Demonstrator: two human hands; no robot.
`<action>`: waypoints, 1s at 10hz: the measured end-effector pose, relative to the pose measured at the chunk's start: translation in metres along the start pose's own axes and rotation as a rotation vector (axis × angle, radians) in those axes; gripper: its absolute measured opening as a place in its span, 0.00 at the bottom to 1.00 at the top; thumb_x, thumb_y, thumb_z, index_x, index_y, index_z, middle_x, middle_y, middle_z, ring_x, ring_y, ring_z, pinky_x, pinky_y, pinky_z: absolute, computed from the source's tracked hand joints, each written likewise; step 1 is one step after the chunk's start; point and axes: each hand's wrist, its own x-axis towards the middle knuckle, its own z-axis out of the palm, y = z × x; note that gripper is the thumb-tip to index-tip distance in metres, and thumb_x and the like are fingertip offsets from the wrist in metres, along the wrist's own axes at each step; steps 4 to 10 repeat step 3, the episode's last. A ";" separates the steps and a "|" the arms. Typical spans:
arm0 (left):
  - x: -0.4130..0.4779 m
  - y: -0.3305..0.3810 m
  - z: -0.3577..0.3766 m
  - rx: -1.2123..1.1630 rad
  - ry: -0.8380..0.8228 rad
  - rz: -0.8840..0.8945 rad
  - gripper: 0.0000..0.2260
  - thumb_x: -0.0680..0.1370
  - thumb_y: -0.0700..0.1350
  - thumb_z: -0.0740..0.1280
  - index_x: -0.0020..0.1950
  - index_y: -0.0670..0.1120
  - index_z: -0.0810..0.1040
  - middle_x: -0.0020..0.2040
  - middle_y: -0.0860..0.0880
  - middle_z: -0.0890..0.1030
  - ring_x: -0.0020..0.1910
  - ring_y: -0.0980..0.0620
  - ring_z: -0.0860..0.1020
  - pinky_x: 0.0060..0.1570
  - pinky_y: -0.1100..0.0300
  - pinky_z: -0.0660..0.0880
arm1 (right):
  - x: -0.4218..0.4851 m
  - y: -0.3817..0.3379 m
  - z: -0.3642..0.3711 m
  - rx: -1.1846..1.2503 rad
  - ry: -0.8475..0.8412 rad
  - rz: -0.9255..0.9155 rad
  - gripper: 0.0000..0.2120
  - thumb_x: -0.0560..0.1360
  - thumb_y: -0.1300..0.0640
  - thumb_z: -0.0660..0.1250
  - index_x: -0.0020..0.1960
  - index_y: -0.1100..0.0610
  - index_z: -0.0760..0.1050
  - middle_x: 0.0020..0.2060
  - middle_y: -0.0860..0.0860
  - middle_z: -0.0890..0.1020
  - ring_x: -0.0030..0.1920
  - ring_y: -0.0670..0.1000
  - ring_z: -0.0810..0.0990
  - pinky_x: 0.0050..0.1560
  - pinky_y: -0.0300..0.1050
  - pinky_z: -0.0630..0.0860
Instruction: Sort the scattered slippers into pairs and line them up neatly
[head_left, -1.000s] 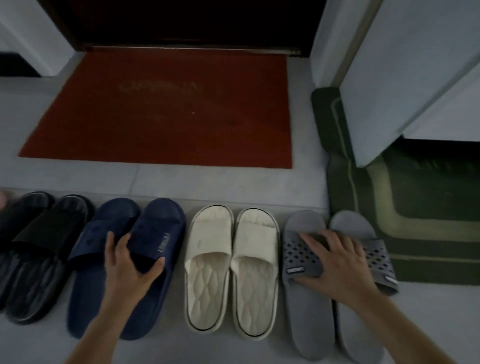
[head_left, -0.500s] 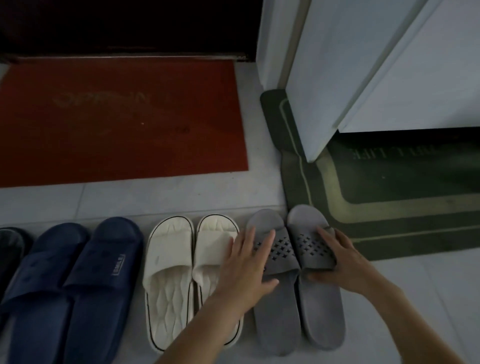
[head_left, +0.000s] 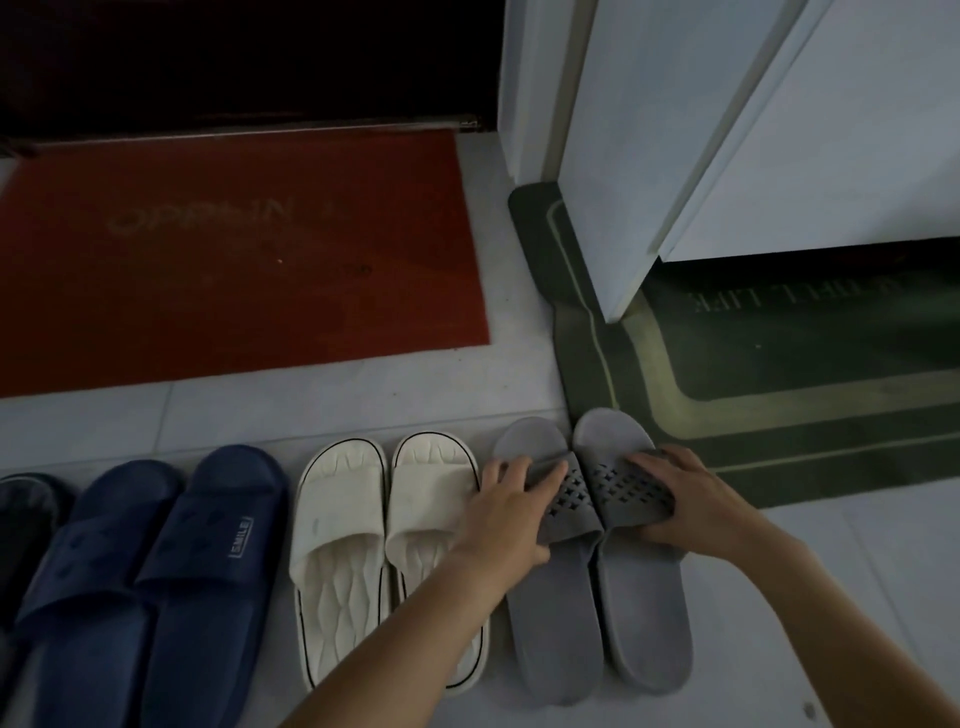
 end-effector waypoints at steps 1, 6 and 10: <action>-0.001 0.000 0.005 0.008 0.008 -0.013 0.42 0.68 0.51 0.73 0.75 0.58 0.52 0.71 0.47 0.59 0.69 0.41 0.57 0.64 0.46 0.67 | 0.004 0.001 -0.002 -0.009 -0.003 -0.013 0.45 0.59 0.46 0.73 0.72 0.42 0.59 0.72 0.53 0.57 0.68 0.58 0.67 0.67 0.49 0.68; -0.008 0.003 -0.003 0.002 -0.118 -0.036 0.41 0.72 0.55 0.69 0.77 0.57 0.46 0.76 0.46 0.51 0.74 0.40 0.49 0.68 0.46 0.64 | -0.004 -0.007 0.011 -0.181 -0.019 -0.005 0.50 0.62 0.37 0.71 0.76 0.43 0.47 0.76 0.54 0.46 0.75 0.60 0.55 0.72 0.52 0.61; -0.008 0.003 -0.003 0.002 -0.118 -0.036 0.41 0.72 0.55 0.69 0.77 0.57 0.46 0.76 0.46 0.51 0.74 0.40 0.49 0.68 0.46 0.64 | -0.004 -0.007 0.011 -0.181 -0.019 -0.005 0.50 0.62 0.37 0.71 0.76 0.43 0.47 0.76 0.54 0.46 0.75 0.60 0.55 0.72 0.52 0.61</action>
